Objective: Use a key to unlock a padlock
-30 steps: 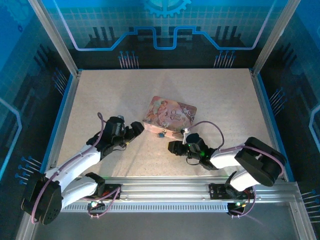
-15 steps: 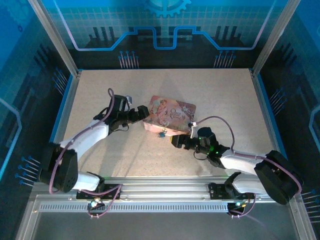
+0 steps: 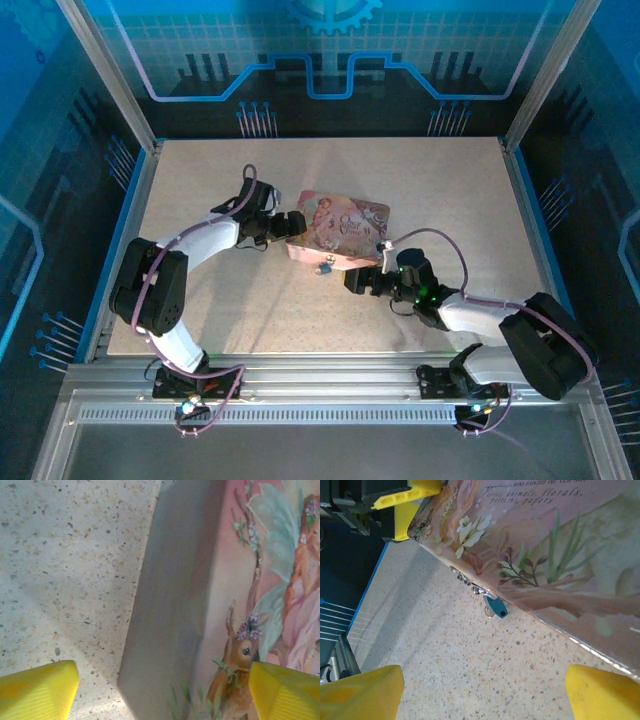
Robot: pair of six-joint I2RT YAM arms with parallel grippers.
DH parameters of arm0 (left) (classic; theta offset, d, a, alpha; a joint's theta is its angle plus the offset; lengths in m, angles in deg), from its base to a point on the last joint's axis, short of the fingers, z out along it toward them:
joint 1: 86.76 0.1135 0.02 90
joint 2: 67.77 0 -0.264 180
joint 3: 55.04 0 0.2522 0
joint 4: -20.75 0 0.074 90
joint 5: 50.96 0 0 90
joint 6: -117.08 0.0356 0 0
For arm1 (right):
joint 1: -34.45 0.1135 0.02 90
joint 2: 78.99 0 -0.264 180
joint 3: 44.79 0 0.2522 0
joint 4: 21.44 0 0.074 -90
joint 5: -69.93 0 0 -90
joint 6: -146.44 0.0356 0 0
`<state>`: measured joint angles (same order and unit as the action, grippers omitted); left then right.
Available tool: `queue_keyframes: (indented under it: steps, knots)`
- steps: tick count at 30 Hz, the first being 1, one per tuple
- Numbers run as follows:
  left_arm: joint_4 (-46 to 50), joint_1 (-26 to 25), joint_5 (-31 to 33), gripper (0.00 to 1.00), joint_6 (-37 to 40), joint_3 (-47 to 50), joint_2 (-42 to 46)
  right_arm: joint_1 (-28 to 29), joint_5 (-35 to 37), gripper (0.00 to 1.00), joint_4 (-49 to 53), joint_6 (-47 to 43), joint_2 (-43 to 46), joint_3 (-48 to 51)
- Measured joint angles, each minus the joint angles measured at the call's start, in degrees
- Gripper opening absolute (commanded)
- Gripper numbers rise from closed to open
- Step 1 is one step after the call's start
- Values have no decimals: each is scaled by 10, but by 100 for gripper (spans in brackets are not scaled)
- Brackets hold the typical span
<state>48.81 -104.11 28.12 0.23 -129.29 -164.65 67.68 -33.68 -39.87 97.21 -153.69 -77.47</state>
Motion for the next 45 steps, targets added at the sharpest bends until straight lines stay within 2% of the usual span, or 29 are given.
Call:
queue_keyframes:
  steps: [10, 24, 35, 45]
  knots:
    - [-84, -1, -12, 80, -33, 106, 63, -32, -21, 85, -24, -56, -40, -18]
    - [-110, -40, -3, 80, -105, 214, 165, -53, -61, 86, -94, -97, -125, -64]
    - [-106, -46, 2, 80, -123, 230, 186, -56, -98, 88, -174, -109, -133, -7]
    - [-108, -46, 1, 80, -134, 233, 188, -54, -143, 86, -254, -98, -232, -22]
